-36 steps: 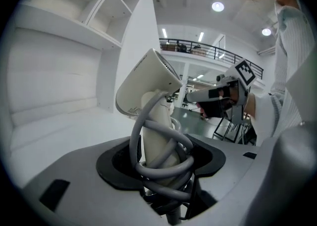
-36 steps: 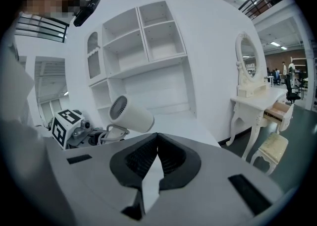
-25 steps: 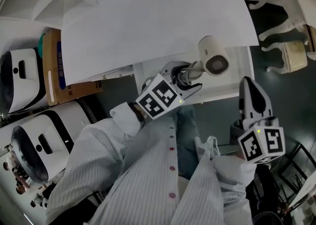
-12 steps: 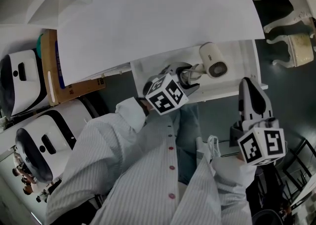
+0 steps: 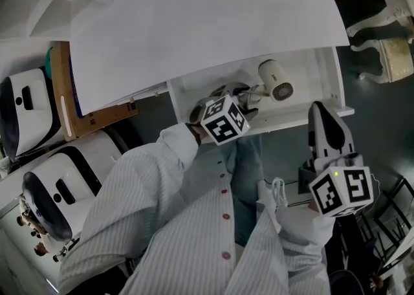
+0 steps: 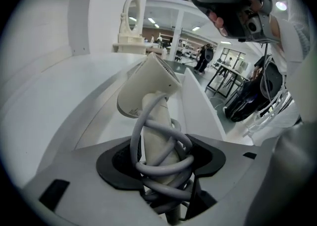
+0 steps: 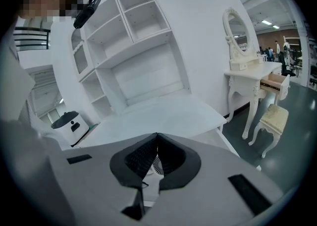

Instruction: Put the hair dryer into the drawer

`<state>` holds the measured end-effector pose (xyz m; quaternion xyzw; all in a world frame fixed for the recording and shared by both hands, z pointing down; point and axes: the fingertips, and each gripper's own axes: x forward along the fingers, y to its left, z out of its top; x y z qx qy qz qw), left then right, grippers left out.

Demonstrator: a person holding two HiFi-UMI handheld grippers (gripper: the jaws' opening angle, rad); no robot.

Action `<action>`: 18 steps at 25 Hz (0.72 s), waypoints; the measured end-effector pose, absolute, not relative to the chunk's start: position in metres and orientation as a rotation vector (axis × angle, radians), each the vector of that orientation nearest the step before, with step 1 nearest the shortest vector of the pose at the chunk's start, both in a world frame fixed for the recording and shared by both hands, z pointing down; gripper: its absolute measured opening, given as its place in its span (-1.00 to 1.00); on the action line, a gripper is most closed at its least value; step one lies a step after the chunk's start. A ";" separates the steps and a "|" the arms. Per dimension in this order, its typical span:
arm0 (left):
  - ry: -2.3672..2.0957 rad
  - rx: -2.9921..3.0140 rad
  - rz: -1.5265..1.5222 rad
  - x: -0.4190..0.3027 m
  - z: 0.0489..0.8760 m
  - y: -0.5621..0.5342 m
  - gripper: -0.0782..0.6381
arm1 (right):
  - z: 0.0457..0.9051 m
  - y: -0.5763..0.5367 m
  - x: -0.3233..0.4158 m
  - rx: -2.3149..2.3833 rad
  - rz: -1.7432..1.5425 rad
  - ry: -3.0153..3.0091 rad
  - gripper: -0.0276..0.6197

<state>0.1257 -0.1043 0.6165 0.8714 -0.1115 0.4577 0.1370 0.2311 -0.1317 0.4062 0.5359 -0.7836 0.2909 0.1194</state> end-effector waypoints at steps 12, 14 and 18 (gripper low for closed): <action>-0.336 2.470 1.418 0.123 0.648 -0.112 -0.01 | 0.425 -0.127 0.227 1.547 0.914 -2.275 -0.88; -0.332 2.461 1.428 0.124 0.652 -0.111 -0.01 | 0.426 -0.128 0.227 1.545 0.918 -2.275 -0.88; -0.327 2.445 1.432 0.122 0.657 -0.110 -0.01 | 0.427 -0.130 0.225 1.539 0.926 -2.277 -0.88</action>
